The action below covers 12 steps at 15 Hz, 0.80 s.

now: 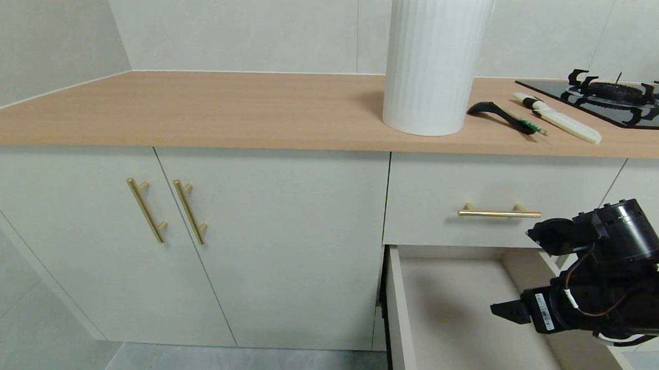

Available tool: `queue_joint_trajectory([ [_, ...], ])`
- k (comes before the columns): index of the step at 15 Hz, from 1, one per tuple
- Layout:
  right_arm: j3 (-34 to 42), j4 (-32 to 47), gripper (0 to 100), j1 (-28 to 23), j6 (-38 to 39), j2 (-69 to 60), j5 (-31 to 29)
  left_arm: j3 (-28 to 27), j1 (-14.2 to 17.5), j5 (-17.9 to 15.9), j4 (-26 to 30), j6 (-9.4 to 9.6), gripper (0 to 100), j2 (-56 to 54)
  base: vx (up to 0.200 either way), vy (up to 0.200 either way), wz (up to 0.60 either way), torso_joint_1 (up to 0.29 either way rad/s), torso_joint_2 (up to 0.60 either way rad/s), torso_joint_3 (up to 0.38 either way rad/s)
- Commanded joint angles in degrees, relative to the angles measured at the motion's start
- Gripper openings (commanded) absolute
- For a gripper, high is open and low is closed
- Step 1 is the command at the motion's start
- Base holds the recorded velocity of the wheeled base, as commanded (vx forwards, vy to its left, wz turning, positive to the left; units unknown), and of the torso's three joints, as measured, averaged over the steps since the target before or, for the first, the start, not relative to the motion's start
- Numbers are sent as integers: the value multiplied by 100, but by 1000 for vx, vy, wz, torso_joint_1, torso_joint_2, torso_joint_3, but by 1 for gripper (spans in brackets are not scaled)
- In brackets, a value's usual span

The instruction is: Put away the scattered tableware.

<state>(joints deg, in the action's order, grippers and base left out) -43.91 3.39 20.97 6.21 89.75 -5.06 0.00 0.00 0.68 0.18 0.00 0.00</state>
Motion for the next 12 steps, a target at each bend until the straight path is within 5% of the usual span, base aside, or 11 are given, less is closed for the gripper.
queue_joint_trajectory([
  [1, -3, -5, 100, -31, -5, -36, -4, 0, 0, 2, -1, 0, 100, 9, 0, 0, 0, 0, 0, 0],
  [7, -3, -14, 100, -31, -14, -36, -4, 0, 0, 2, -1, 0, 100, 9, 0, 0, 0, 37, -133, -136],
  [12, -3, -14, 100, -31, -23, -36, -4, 0, 0, 2, -1, 0, 100, 9, 0, 0, 0, 136, -487, -305],
])
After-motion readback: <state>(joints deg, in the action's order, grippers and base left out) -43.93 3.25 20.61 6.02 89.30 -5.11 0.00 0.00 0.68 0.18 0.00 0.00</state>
